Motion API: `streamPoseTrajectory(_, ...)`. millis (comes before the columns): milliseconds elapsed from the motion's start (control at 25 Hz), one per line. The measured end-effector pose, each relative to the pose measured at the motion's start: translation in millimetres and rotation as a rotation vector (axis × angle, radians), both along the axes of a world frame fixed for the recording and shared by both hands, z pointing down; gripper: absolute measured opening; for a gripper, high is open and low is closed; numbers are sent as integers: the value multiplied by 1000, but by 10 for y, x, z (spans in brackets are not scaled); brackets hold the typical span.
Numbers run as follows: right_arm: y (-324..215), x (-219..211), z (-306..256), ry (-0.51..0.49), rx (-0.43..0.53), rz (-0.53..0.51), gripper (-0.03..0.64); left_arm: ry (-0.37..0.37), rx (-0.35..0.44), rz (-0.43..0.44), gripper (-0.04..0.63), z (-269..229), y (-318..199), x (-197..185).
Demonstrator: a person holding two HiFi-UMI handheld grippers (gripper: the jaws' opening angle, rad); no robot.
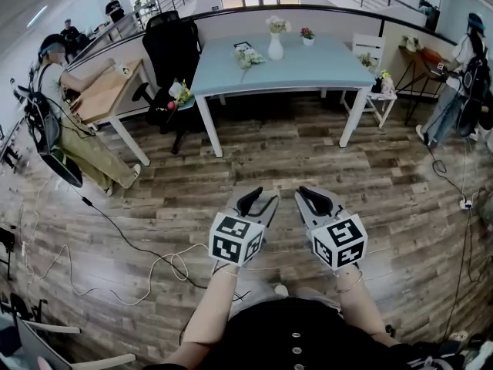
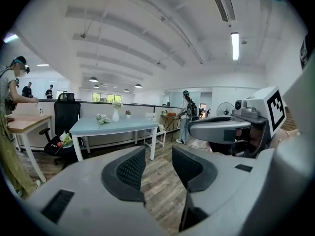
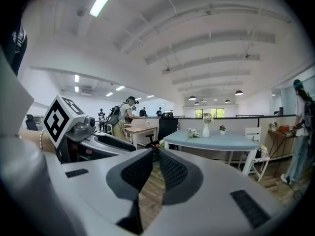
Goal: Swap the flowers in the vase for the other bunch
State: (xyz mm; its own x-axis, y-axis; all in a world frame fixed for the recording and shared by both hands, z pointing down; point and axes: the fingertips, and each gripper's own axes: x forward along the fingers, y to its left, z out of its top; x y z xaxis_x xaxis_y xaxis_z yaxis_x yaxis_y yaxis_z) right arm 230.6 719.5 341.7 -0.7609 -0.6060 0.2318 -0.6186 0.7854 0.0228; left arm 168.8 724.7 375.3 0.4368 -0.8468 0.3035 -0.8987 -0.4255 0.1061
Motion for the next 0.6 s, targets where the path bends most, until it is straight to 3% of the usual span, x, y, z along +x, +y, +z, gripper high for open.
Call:
streamPoseTrajectory(240,-106,101,111,-8,-15,-26,255,6,5,-20,258,92,-102,56)
streamPoseTrajectory(320,-136,141,134,-22,-10,-30,312,2,17,-34,268,98,-131,58)
streamPoseTrajectory(600,-307,178,124,-72,-35,-43,354,-5,19,-90,281,66,-300,-75)
